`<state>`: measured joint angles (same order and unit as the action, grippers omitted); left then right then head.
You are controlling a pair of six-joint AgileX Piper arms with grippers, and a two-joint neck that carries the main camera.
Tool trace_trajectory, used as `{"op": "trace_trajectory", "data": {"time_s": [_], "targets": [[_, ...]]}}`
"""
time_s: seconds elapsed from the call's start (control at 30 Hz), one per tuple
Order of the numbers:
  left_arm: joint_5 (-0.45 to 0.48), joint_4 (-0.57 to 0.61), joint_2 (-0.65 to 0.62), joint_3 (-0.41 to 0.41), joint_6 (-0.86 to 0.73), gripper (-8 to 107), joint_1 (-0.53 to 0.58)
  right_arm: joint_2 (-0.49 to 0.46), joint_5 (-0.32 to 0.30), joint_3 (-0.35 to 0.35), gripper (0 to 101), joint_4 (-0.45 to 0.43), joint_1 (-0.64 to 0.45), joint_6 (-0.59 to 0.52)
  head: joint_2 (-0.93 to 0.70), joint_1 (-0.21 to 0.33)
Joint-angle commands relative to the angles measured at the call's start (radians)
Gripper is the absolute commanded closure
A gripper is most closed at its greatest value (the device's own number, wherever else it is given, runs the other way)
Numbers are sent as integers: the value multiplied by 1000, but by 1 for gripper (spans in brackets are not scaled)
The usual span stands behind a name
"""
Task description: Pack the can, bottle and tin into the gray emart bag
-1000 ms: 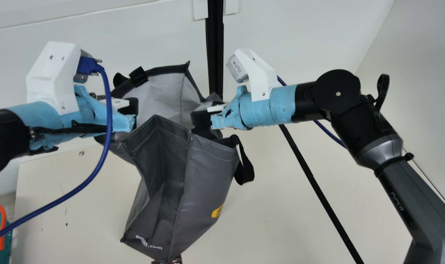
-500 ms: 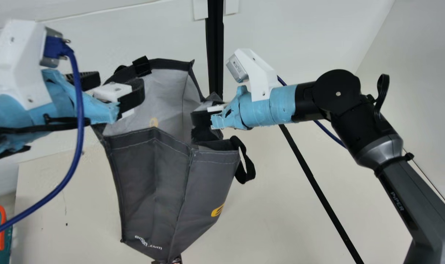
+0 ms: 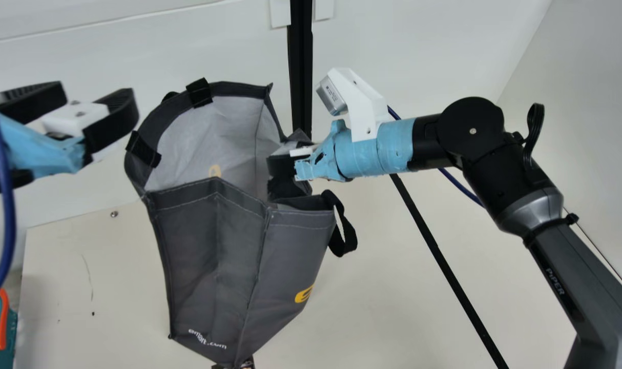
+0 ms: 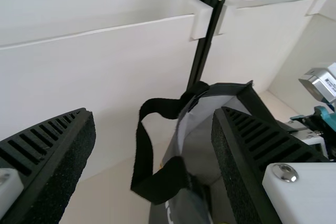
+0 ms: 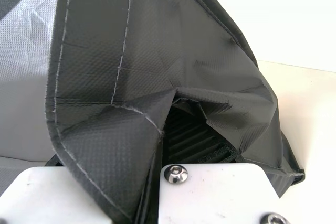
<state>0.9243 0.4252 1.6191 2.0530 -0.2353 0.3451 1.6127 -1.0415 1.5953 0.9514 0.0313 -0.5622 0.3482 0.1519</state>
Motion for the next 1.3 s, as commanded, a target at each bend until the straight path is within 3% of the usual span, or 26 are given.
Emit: {"op": "trace_trajectory", "data": {"time_s": [0.0, 0.57, 1.27], "targets": [[5, -27, -20, -14, 3, 9, -10, 0, 0, 0, 101, 0, 0, 0, 1, 23], [82, -305, -166, -123, 20, 9, -71, 0, 0, 0, 101, 0, 0, 0, 1, 23], [104, -581, -376, -352, 78, 9, -136, 0, 0, 0, 101, 0, 0, 0, 1, 23]]}}
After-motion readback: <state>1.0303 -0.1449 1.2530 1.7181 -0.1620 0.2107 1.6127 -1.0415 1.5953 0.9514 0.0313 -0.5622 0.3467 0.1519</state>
